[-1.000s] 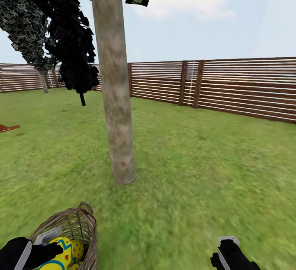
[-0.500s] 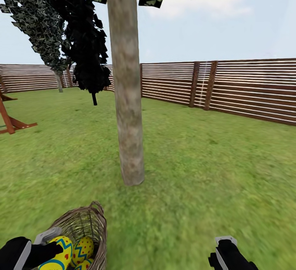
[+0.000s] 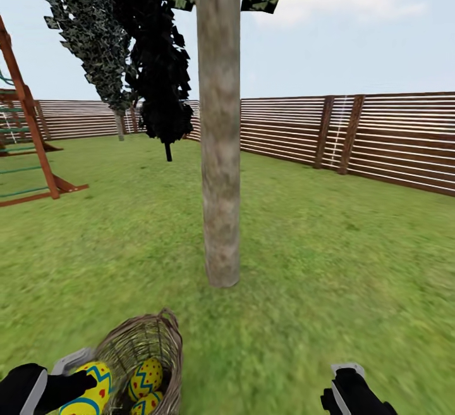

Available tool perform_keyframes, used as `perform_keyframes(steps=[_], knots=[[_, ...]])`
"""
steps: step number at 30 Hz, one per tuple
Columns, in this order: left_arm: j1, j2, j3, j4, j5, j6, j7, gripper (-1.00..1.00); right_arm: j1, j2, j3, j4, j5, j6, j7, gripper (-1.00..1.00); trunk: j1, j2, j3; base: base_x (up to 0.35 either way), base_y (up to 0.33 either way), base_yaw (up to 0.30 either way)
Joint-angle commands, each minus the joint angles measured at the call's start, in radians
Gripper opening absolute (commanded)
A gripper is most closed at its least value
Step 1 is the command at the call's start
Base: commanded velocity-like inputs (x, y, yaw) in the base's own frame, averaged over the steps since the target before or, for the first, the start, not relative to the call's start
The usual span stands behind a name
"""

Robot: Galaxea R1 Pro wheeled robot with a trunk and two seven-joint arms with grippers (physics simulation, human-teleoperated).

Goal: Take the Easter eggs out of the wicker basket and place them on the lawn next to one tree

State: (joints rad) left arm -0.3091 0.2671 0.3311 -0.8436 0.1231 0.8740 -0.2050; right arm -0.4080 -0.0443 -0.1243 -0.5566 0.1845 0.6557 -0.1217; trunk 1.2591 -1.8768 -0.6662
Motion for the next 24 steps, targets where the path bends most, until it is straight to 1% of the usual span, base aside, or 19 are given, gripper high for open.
perform_keyframes(steps=[1,18,24], knots=[[-0.001,0.0,0.002,0.0,-0.001,0.005,0.001,-1.0,0.0,0.0,-0.003,-0.002,0.009,0.005,0.004,1.0,-0.004,0.007,0.002,0.0,0.0,0.254],[-0.001,-0.001,0.0,-0.006,-0.002,0.003,0.001,-1.0,0.0,0.0,-0.003,-0.002,0.008,0.005,0.004,1.0,-0.069,0.126,0.055,0.0,0.0,0.251],[-0.001,-0.002,0.0,-0.006,-0.002,0.003,0.001,-1.0,0.0,0.001,-0.004,-0.002,0.007,0.005,0.004,1.0,-0.092,0.168,0.074,0.0,0.0,0.045]])
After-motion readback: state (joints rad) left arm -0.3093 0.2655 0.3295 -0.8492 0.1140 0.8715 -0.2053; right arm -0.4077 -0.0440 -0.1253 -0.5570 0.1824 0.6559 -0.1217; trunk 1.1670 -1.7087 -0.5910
